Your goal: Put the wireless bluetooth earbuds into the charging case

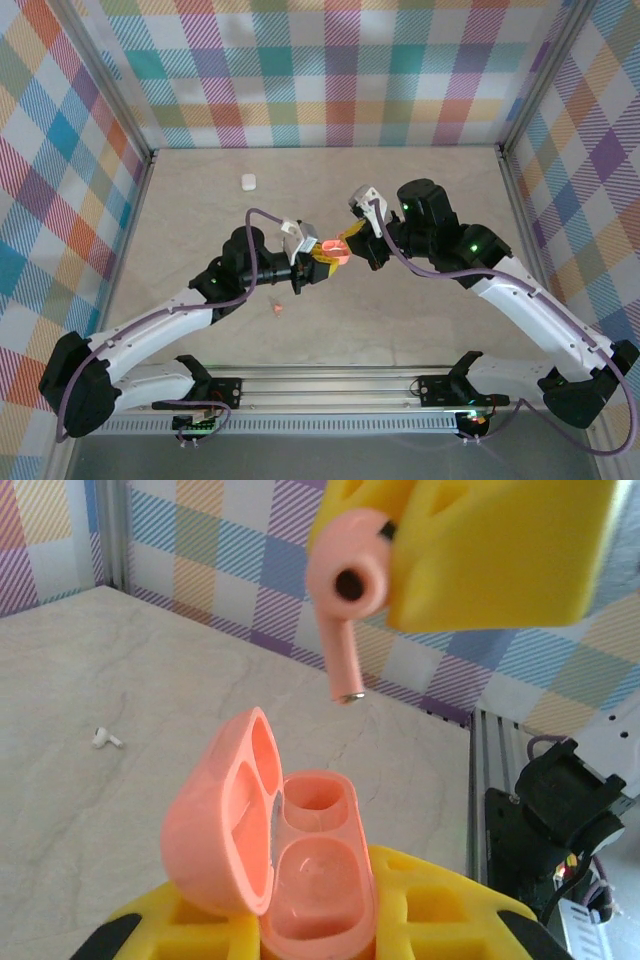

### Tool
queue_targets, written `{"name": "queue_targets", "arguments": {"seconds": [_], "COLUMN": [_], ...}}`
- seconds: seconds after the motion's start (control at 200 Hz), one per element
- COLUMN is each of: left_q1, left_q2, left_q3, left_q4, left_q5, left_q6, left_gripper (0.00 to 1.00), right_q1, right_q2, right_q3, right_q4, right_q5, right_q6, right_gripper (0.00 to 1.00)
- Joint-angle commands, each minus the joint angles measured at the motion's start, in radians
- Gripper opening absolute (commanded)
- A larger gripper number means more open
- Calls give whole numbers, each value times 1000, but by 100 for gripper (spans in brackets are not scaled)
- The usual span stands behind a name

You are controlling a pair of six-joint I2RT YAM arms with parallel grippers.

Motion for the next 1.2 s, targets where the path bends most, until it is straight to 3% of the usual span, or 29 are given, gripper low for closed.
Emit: {"name": "queue_targets", "arguments": {"seconds": [0.0,0.48,1.195], "left_q1": [-13,-13,-11], "left_q2": [-39,-136,-137], "left_q3": [20,-37,-26], "left_q4": [1,22,21], "left_q5": [5,-43,-1], "left_q6": [86,213,204], "left_gripper": [0,0,0], "right_q1": [9,32,69], "right_q2": [-1,7,-45], "right_q3": [27,56,-78], "right_q4": [-26,-28,101], "right_q5": [13,3,1], "right_q6": [-66,-94,-270], "right_gripper": [9,10,13]}}
